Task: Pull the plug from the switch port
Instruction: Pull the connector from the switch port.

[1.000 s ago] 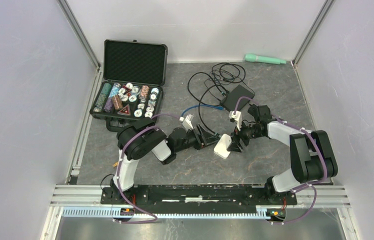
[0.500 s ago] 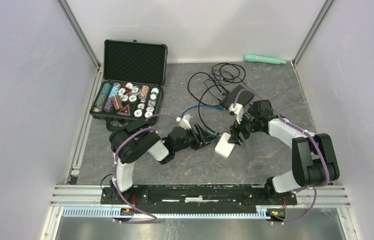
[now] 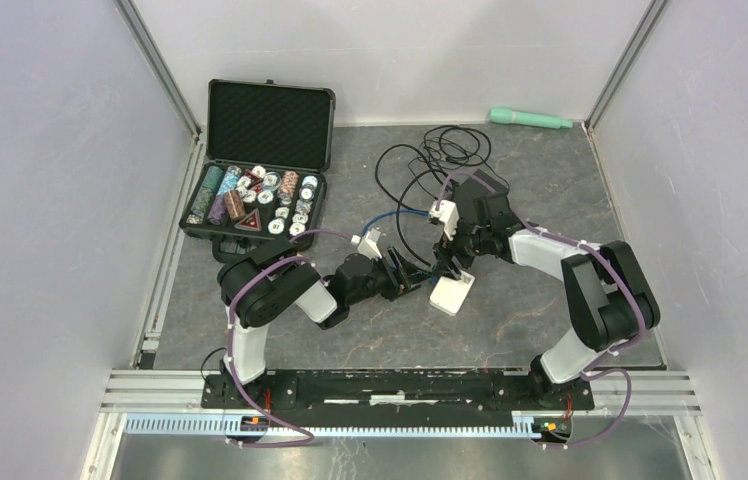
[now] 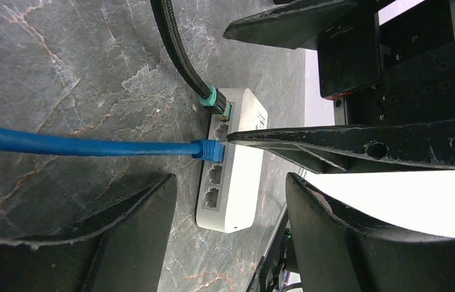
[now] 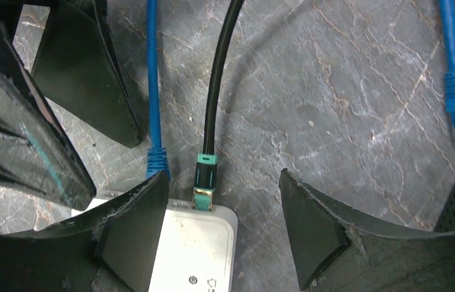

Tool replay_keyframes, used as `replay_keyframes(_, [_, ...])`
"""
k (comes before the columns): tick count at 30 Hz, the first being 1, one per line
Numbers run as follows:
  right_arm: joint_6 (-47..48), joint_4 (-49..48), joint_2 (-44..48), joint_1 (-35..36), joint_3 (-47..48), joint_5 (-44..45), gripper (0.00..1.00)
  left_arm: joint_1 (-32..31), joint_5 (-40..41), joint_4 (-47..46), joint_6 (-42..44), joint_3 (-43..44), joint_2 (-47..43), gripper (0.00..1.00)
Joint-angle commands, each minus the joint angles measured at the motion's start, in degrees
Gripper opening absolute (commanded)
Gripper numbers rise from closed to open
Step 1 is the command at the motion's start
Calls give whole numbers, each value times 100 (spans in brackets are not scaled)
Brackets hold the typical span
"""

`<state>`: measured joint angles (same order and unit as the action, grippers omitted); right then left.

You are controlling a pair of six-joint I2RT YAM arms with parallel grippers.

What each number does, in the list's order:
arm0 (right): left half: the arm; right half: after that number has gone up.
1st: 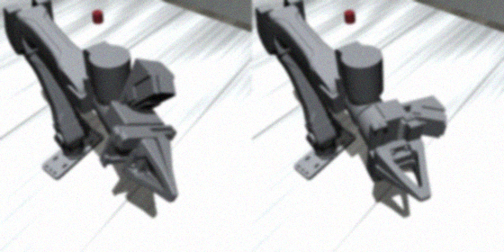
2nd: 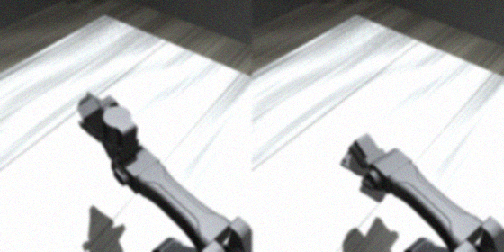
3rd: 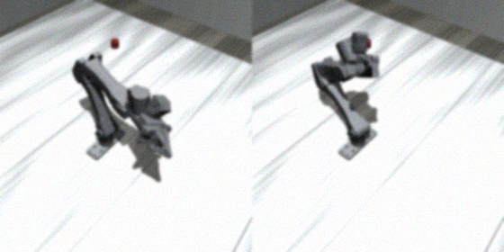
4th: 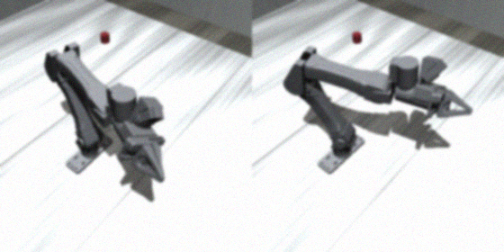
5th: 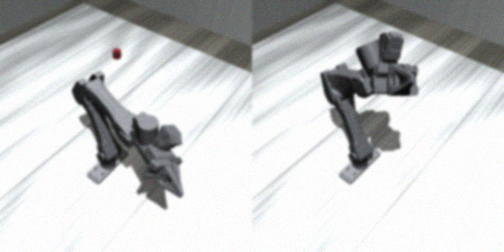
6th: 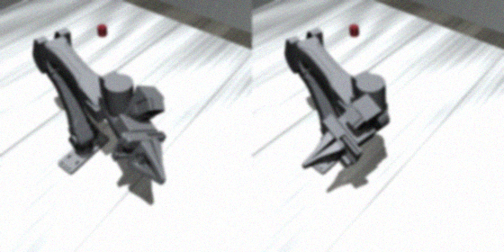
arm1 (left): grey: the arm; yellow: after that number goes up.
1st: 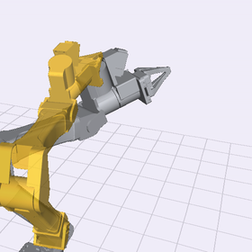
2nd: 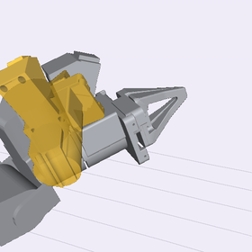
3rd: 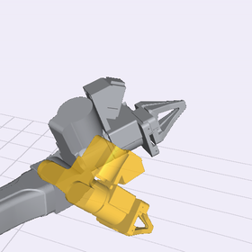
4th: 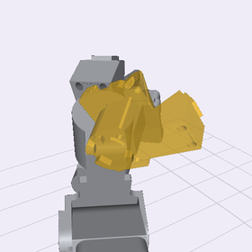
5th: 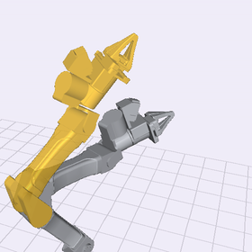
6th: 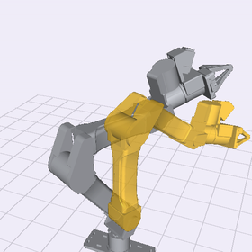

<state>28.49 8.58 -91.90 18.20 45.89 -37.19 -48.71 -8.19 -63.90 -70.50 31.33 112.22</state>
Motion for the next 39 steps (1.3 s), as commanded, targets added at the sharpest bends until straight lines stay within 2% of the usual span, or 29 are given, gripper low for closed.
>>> replay_keyframes(1, [-84, -327, -155, 206, 336, 160, 73, 28, 190, 1007, -52, -228, 114, 75])
replay_keyframes(16, [-330, -726, -510, 527, 377, 786, 55, 19, 2, 1252, -58, -79, 346, 77])
replay_keyframes(28, [-632, -744, -433, 534, 553, 590, 35, 35, -79, 1125, 59, 73, 505, 80])
replay_keyframes(33, [-895, -939, 23, 534, 403, 509, 22, 64, -80, 858, 248, 85, 525, 82])
replay_keyframes(37, [-1137, -1209, 404, 527, 164, 420, 3, 98, -19, 537, 535, 52, 486, 85])
replay_keyframes(39, [-1228, -1347, 527, 521, 34, 398, 0, 126, -77, 355, 724, 100, 502, 88])
